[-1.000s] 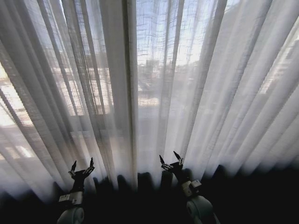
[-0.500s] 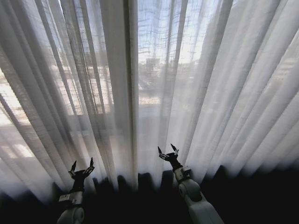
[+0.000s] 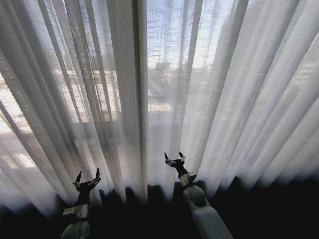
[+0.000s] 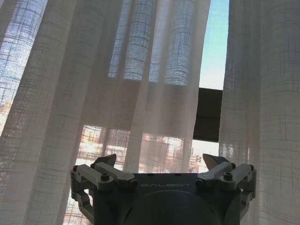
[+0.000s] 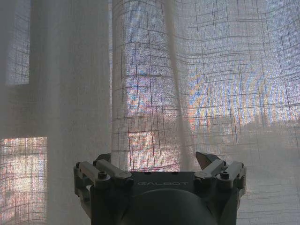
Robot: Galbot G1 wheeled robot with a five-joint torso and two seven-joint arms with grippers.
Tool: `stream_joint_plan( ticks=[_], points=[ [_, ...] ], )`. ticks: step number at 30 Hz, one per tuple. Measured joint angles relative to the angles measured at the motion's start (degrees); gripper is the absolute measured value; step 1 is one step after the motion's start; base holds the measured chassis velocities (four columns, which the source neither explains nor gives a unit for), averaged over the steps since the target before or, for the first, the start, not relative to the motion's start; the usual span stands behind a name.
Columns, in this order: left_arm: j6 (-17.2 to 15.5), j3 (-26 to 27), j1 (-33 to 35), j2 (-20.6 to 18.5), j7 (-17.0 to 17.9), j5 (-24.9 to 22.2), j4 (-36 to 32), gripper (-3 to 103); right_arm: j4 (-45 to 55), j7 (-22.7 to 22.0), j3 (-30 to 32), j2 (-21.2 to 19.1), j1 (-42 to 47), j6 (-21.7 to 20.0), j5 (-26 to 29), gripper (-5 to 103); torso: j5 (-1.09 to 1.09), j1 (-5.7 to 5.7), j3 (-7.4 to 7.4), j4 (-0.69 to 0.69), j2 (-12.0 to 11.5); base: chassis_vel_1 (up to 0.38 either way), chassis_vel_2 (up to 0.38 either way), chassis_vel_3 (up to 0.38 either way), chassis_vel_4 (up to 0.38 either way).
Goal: Open the curtains by pulling them apart, changing their state from closed to fully open.
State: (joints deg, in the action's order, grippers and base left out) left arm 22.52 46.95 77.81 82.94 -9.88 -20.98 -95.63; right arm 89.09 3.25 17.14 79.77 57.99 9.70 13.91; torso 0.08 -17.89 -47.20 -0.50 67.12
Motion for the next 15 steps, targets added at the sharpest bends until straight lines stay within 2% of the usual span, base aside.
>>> stream_joint_plan(
  ticks=[2,3,5,8,11,13,14,15],
  points=[
    [0.00,0.00,0.00,0.00,0.00,0.00,0.00,100,-0.67,0.12,-0.12,-0.01,-0.01,0.46,-0.28,89,0.00,0.00,0.00,0.00,0.00,0.000,0.000,0.000,0.000],
    [0.00,0.00,0.00,0.00,0.00,0.00,0.00,100,-0.67,0.12,-0.12,-0.01,-0.01,0.46,-0.28,89,0.00,0.00,0.00,0.00,0.00,0.000,0.000,0.000,0.000],
    [0.00,0.00,0.00,0.00,0.00,0.00,0.00,100,-1.12,0.30,-0.09,-0.20,-0.01,0.65,-0.36,78,0.00,0.00,0.00,0.00,0.00,0.000,0.000,0.000,0.000],
    [0.00,0.00,0.00,0.00,0.00,0.00,0.00,100,-1.36,1.45,0.11,-0.45,0.00,0.95,-0.14,73,0.00,0.00,0.00,0.00,0.00,0.000,0.000,0.000,0.000],
    [0.00,0.00,0.00,0.00,0.00,0.00,0.00,100,-1.44,4.66,0.95,-0.38,0.08,1.88,0.35,57,0.01,0.00,0.00,0.00,0.00,0.000,0.000,0.000,0.000],
    [0.00,0.00,0.00,0.00,0.00,0.00,0.00,100,-1.44,5.91,1.30,-0.33,0.13,2.17,0.35,57,0.00,0.00,0.00,0.00,0.00,0.000,0.000,0.000,0.000],
    [0.00,0.00,0.00,0.00,0.00,0.00,0.00,100,-1.44,6.58,1.52,-0.30,0.18,2.38,0.41,45,0.00,0.00,0.00,0.00,0.00,0.000,0.000,0.000,0.000],
    [0.00,0.00,0.00,0.00,0.00,0.00,0.00,100,-1.44,6.81,1.58,-0.32,0.23,2.40,0.57,45,0.00,0.00,0.00,0.00,0.00,0.000,0.000,0.000,0.000]
  ],
)
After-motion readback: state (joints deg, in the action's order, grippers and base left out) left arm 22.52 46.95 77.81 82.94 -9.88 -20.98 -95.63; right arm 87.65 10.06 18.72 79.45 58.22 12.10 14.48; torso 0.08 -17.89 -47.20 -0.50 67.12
